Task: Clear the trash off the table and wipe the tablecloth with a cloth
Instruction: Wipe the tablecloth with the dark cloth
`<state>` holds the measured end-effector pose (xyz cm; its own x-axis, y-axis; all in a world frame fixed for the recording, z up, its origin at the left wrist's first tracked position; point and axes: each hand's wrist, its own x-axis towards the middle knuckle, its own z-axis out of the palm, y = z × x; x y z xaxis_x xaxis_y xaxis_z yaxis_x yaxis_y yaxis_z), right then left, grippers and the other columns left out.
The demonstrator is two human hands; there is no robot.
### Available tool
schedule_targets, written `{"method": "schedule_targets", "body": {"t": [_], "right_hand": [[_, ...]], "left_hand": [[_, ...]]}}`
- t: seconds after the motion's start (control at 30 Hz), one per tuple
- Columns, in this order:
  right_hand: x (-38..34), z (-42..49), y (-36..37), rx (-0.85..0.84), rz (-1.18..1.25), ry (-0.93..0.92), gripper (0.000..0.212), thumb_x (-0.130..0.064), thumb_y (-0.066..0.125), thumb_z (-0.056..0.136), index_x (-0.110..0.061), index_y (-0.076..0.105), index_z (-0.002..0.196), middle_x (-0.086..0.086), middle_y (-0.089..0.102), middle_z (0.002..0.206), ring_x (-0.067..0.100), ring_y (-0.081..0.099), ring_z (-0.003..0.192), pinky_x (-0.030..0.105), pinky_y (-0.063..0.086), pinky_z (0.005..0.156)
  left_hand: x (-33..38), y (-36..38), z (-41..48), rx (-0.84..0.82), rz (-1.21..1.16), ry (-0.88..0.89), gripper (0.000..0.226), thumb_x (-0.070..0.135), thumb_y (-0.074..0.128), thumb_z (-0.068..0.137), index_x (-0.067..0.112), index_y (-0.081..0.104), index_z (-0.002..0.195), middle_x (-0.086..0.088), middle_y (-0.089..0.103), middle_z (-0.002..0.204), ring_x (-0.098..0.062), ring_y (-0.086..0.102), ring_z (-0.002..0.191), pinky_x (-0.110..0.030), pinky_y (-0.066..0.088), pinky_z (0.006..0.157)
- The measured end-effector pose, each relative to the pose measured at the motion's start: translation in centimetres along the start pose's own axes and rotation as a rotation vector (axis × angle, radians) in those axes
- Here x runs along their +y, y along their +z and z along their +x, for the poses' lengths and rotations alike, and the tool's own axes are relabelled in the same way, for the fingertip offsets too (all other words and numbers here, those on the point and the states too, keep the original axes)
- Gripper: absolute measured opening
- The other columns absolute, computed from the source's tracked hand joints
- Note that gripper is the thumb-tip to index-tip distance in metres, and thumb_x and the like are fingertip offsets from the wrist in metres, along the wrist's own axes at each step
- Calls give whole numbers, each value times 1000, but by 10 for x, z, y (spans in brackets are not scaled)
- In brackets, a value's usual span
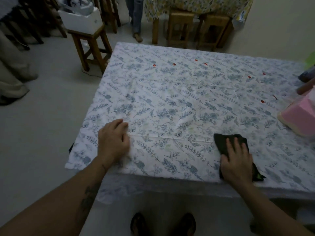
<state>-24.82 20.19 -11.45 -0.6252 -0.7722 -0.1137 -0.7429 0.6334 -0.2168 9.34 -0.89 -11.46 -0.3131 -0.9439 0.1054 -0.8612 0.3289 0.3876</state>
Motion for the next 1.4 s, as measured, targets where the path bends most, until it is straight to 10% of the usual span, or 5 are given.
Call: {"method": "schedule_targets", "body": {"t": [0.27,0.43,0.73,1.0,1.4], "right_hand": [[-198,-56,50,-191,51,-627,70,-44,34,87,-30,24,156,-1,5,165,29,-1,152,52,-8,119],[-274,-21,70,-193,-19,-836,70,-42,35,84,-24,38,152,10,26,162,36,19,149,62,10,118],[-237,88,51,-49,-72,-448,64,-47,25,98,-27,10,158,6,4,166,28,1,152,57,-4,120],[-129,71,14,-60,-61,-123,72,-45,26,88,-21,21,157,9,14,166,30,10,151,56,7,120],[-304,24,77,-196,-104,-915,68,-48,31,91,-22,31,154,10,22,163,36,17,150,61,11,118]], "left_hand": [[-75,-25,-19,58,-7,-300,57,33,43,90,23,50,145,-3,37,159,-28,44,138,-50,30,116],[-71,-25,-16,110,-76,-339,59,32,44,84,25,55,142,1,41,157,-25,47,136,-42,42,107],[-72,-25,-15,70,-85,-347,61,35,43,85,28,51,145,7,36,160,-18,43,138,-39,44,102],[-72,-27,-15,85,-120,-337,63,35,43,83,21,55,142,-1,40,158,-25,46,136,-43,47,101],[-76,-19,-12,130,-87,-337,54,27,46,86,22,60,138,-1,46,154,-25,52,130,-38,49,93]]}}
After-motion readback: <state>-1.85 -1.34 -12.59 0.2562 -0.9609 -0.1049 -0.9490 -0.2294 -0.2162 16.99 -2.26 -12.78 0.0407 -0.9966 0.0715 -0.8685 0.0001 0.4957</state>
